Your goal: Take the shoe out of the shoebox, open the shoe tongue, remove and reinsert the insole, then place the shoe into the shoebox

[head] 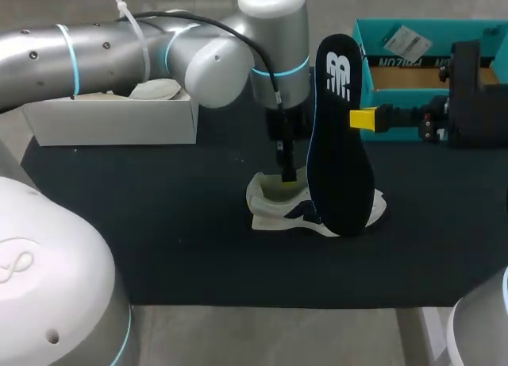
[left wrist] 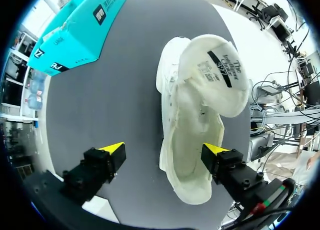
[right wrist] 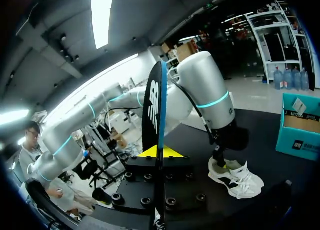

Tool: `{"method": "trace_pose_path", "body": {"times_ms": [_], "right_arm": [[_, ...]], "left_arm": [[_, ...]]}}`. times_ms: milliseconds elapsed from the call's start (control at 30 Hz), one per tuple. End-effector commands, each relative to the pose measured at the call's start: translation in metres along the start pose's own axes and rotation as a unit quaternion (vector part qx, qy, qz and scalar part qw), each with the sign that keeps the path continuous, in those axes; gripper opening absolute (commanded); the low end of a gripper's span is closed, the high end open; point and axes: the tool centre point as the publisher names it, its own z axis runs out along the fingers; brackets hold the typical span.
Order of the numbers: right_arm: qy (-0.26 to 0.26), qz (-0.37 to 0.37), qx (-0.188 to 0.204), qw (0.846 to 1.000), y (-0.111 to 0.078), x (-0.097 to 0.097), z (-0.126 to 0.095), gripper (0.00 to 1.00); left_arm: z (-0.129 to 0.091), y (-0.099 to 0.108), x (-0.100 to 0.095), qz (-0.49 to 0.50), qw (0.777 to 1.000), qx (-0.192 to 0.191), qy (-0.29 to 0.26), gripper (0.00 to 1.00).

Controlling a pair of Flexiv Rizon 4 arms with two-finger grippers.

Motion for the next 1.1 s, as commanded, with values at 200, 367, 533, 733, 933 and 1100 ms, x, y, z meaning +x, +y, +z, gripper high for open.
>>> {"method": "trace_pose_path", "body": {"times_ms": [200, 367, 533, 733, 933, 1100], "right_arm": [[-0.001, 0.000, 0.000, 1.000, -0.001, 0.000, 0.002, 0.00], [-0.001, 0.000, 0.000, 1.000, -0.001, 0.000, 0.002, 0.00], [-0.001, 0.000, 0.000, 1.000, -0.001, 0.000, 0.002, 0.00], [-0.001, 0.000, 0.000, 1.000, -0.001, 0.000, 0.002, 0.00], [-0.001, 0.000, 0.000, 1.000, -0.001, 0.000, 0.002, 0.00], [-0.001, 0.000, 0.000, 1.000, -0.001, 0.000, 0.002, 0.00]], "left_arm": [[0.020, -0.028, -0.013, 0.011, 1.000, -0.019, 0.004, 1.00], [0.025, -0.037, -0.016, 0.010, 1.000, -0.018, 0.004, 0.89], [0.034, -0.042, -0.016, 0.011, 1.000, -0.021, 0.008, 0.58], [0.039, -0.039, -0.014, 0.009, 1.000, -0.021, 0.019, 0.38], [0.038, -0.033, -0.009, 0.010, 0.999, -0.021, 0.023, 0.00], [0.032, -0.026, 0.004, 0.020, 0.999, -0.010, 0.023, 0.00]]}}
